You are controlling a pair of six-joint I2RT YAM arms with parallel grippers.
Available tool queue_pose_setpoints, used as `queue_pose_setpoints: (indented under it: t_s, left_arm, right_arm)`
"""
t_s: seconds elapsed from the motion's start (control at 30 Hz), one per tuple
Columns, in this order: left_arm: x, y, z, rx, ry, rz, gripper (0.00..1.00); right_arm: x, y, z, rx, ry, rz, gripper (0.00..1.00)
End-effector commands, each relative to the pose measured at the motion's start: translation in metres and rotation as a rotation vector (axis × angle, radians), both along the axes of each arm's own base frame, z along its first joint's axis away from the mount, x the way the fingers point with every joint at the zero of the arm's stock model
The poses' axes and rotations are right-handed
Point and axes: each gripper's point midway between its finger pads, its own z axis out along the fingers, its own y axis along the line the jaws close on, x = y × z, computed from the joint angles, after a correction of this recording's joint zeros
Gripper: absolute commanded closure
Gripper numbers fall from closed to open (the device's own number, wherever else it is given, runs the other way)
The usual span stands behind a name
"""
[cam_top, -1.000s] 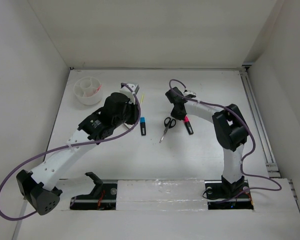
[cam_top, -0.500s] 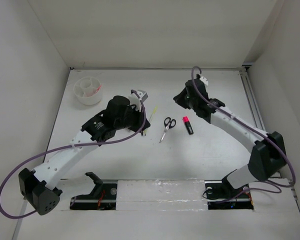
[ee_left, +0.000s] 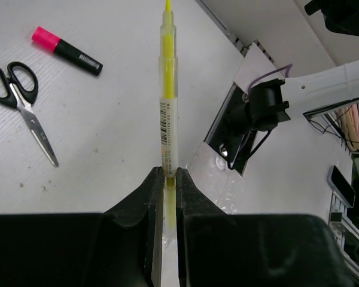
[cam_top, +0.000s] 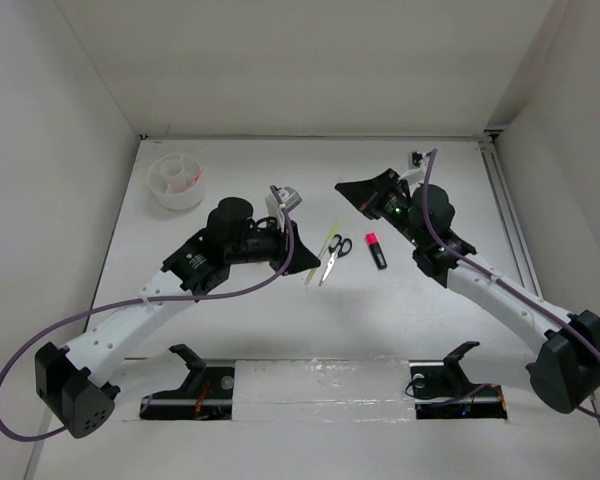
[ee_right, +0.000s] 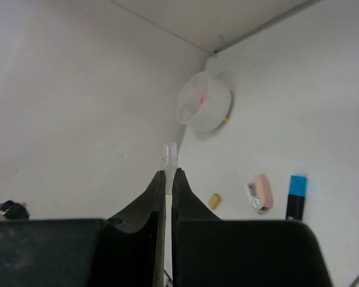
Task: Sort the stationery into containers
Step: Close the pen cap on the pen.
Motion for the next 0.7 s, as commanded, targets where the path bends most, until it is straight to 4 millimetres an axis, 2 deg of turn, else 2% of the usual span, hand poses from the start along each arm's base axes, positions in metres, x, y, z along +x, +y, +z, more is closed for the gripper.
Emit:
queue_pose_setpoints:
  t_s: [0.0,0.13,0.23,0.3,0.33,0.4,0.53,0.63,0.67]
  left_arm:
    - [-0.006,-0.006,0.023,-0.086,-0.047,-0.054,1.00]
    - [-0.002,-0.006,0.024,-0.087,-0.058,-0.036,1.00]
    - [0.004,-0.006,0.028,-0.107,-0.054,0.015,1.00]
    - [0.006,-0.006,0.040,-0.144,-0.075,0.033,1.00]
    - [0.007,-0.006,0.039,-0.149,-0.079,0.033,1.00]
    - [0.007,-0.005,0.057,-0.201,-0.115,0.045,1.00]
    - [0.006,-0.005,0.060,-0.215,-0.131,0.044,1.00]
    - [0.010,-0.008,0.058,-0.215,-0.115,0.047,1.00]
    - [0.010,-0.011,0.057,-0.216,-0.114,0.038,1.00]
  right_arm:
    - [-0.023,0.001,0.057,0.135,-0.159,0.065,1.00]
    - [-0.034,-0.008,0.066,0.153,-0.186,0.053,1.00]
    - [-0.039,-0.013,0.064,0.163,-0.183,0.045,1.00]
    - [-0.042,-0.015,0.062,0.163,-0.183,0.045,1.00]
    - [-0.044,-0.016,0.060,0.163,-0.183,0.045,1.00]
    - [-0.044,-0.016,0.061,0.172,-0.175,0.046,1.00]
    - [-0.049,-0.012,0.055,0.178,-0.164,0.069,1.00]
    - [-0.053,-0.014,0.065,0.205,-0.181,0.060,1.00]
    - [-0.055,-0.012,0.060,0.201,-0.172,0.069,1.00]
